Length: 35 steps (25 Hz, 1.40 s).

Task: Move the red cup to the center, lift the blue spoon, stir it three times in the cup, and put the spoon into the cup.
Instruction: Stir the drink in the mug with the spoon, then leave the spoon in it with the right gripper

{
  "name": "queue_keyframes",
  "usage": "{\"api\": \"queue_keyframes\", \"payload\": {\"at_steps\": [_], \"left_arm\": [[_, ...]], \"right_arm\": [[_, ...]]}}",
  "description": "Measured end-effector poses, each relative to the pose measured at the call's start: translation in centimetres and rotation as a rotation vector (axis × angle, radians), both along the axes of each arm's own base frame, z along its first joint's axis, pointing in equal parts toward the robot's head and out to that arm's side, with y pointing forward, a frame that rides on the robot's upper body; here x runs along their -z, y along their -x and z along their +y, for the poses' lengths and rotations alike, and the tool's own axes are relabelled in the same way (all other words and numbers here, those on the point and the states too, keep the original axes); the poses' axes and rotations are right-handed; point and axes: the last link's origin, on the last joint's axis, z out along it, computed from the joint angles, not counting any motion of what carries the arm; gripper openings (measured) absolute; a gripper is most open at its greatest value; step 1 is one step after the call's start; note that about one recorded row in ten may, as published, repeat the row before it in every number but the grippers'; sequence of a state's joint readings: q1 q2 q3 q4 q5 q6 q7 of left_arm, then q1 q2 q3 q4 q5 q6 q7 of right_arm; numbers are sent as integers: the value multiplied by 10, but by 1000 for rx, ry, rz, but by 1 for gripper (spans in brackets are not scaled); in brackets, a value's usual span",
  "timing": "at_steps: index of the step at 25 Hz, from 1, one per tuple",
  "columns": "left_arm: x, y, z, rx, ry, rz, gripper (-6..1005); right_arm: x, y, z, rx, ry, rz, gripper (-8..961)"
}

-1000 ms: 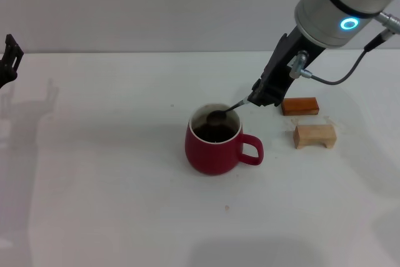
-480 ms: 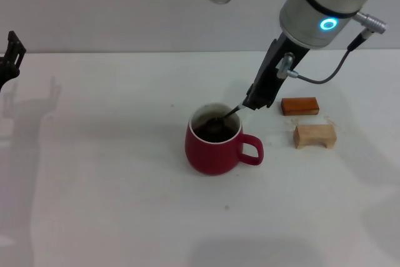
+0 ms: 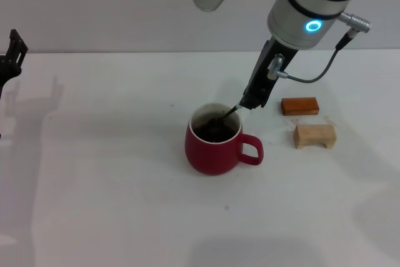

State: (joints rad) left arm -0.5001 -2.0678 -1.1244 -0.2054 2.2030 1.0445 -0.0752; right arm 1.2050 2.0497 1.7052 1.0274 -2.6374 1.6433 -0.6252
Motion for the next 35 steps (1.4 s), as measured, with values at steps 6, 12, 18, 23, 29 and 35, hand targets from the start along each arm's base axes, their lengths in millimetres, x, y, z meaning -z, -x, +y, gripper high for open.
{"api": "queue_keyframes", "payload": {"at_steps": [6,12,18,23,29,35], "left_arm": [[0,0,0,1,1,2,840],[-1,0,0,2,1,3,840],[-1,0,1,3,-1,2,840],[-1,-1,1,5,-2,2,840],[-1,-2,2,7,-3,2,840],[-1,-4,4,14,-2,3,840]], "right_arm": [[4,-3,-5,10,22,-12,190],[13,-4,-15,14,74,-27,191],[20,6,-15,-15,82,5,193],[25,12,-8,-43,49,33,194],[26,9,1,-42,18,20,195],[19,1,7,-42,-19,-39,196]]}}
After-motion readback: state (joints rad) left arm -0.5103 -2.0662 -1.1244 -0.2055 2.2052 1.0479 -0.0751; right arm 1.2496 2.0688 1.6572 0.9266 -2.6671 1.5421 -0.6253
